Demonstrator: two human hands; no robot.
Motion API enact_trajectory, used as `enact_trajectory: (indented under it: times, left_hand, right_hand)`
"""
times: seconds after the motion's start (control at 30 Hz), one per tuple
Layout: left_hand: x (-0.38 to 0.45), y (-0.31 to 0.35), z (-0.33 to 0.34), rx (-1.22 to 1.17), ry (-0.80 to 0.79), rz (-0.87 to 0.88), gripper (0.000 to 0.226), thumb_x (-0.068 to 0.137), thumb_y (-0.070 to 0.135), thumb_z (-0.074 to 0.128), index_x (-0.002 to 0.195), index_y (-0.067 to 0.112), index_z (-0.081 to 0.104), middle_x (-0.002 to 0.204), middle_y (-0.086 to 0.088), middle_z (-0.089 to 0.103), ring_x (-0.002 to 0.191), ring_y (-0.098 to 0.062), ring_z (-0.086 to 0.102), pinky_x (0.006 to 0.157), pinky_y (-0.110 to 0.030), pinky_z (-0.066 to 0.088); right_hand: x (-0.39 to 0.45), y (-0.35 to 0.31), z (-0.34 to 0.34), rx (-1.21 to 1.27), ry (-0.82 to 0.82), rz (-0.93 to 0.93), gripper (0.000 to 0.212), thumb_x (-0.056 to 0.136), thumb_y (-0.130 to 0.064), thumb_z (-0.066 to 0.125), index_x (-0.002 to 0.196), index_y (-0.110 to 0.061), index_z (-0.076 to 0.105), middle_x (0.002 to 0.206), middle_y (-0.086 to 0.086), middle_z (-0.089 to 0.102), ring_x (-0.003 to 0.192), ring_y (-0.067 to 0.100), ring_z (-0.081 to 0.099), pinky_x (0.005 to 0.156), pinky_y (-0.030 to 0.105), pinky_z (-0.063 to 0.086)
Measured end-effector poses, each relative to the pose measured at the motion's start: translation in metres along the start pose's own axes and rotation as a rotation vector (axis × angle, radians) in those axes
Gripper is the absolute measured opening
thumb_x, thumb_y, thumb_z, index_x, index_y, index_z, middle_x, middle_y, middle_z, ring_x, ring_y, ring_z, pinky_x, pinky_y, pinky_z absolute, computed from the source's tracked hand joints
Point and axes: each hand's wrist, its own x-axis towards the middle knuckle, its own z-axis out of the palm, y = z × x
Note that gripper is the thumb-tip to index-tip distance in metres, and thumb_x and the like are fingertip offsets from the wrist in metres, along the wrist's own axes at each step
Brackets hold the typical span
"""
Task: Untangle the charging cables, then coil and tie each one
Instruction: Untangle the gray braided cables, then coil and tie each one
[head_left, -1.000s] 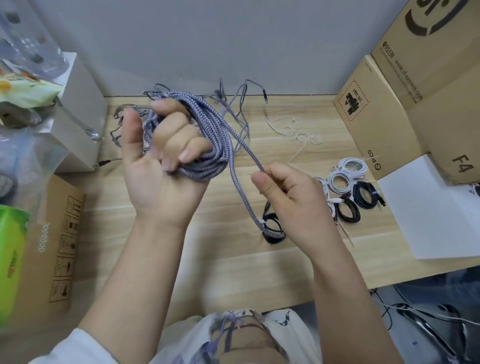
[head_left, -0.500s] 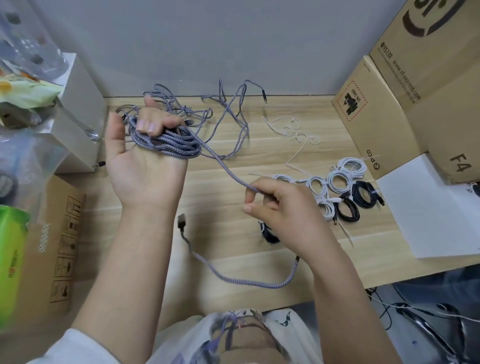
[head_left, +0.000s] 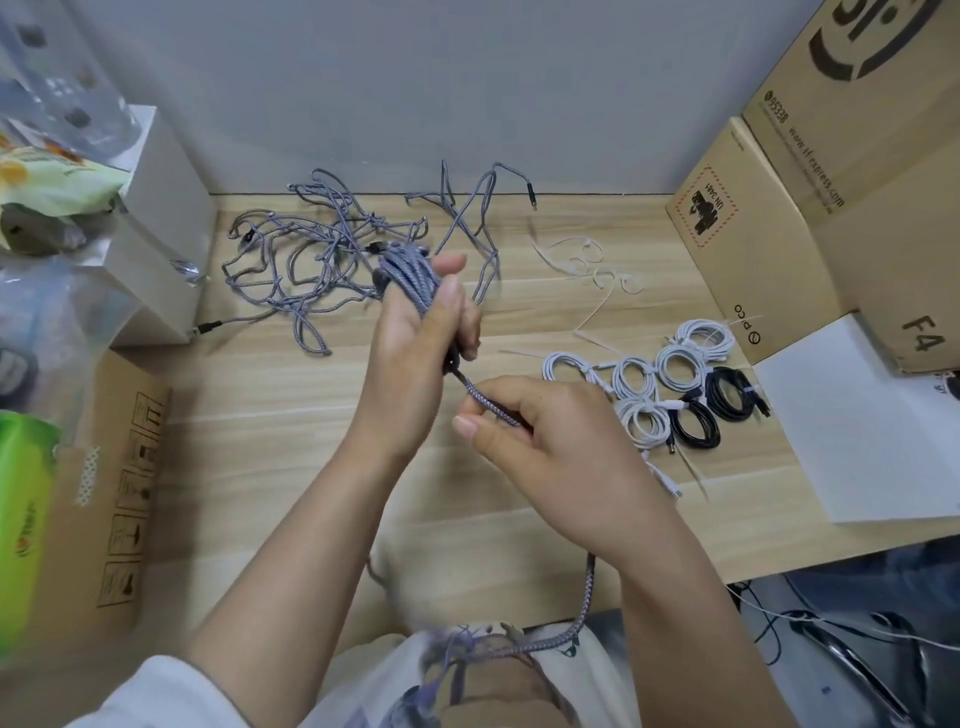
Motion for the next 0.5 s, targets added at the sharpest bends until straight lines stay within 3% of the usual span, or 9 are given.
enact_trajectory:
  times: [0.17, 0.3, 0.4, 0.5]
  left_hand:
    - [-0.007, 0.002, -0.003, 0.32, -0.198, 0.049, 0.039, 0.082, 0.058, 0.036, 0.089, 0.028, 0.059, 0.057, 0.011, 0.052, 0.054, -0.003, 0.047, 0.054, -0.017, 0.036]
    - [-0.004, 0.01, -0.009, 0.543, -0.433, -0.096, 0.071, 0.077, 0.07, 0.031, 0.065, 0.005, 0.056, 0.045, 0.007, 0.05, 0.042, -0.007, 0.045, 0.047, -0.018, 0.035]
    - [-0.001, 0.014, -0.016, 0.549, -0.617, -0.277, 0.066, 0.08, 0.07, 0.034, 0.059, 0.009, 0.05, 0.036, 0.0, 0.045, 0.036, -0.015, 0.039, 0.045, -0.018, 0.033]
    - [0.002, 0.015, -0.028, 0.389, -0.712, -0.416, 0.058, 0.081, 0.061, 0.044, 0.066, 0.006, 0.057, 0.033, -0.004, 0.04, 0.035, -0.015, 0.033, 0.043, -0.016, 0.032]
  right_hand:
    - [0.0, 0.001, -0.006, 0.047, 0.007, 0.02, 0.024, 0.081, -0.039, 0.054, 0.063, -0.022, 0.056, 0.047, -0.009, 0.039, 0.05, 0.006, 0.043, 0.051, 0.023, 0.025]
    - [0.001, 0.006, -0.01, -0.026, 0.026, 0.025, 0.013, 0.083, -0.028, 0.066, 0.074, -0.02, 0.07, 0.046, -0.016, 0.047, 0.053, 0.002, 0.049, 0.054, 0.027, 0.033]
    - [0.003, 0.013, -0.011, -0.096, 0.134, 0.048, 0.002, 0.073, -0.029, 0.068, 0.072, -0.028, 0.069, 0.054, -0.012, 0.056, 0.054, 0.008, 0.048, 0.056, 0.033, 0.045]
    - [0.005, 0.018, -0.016, -0.174, 0.303, 0.066, 0.025, 0.064, -0.015, 0.069, 0.075, -0.035, 0.06, 0.053, -0.007, 0.054, 0.055, 0.013, 0.049, 0.057, 0.036, 0.047]
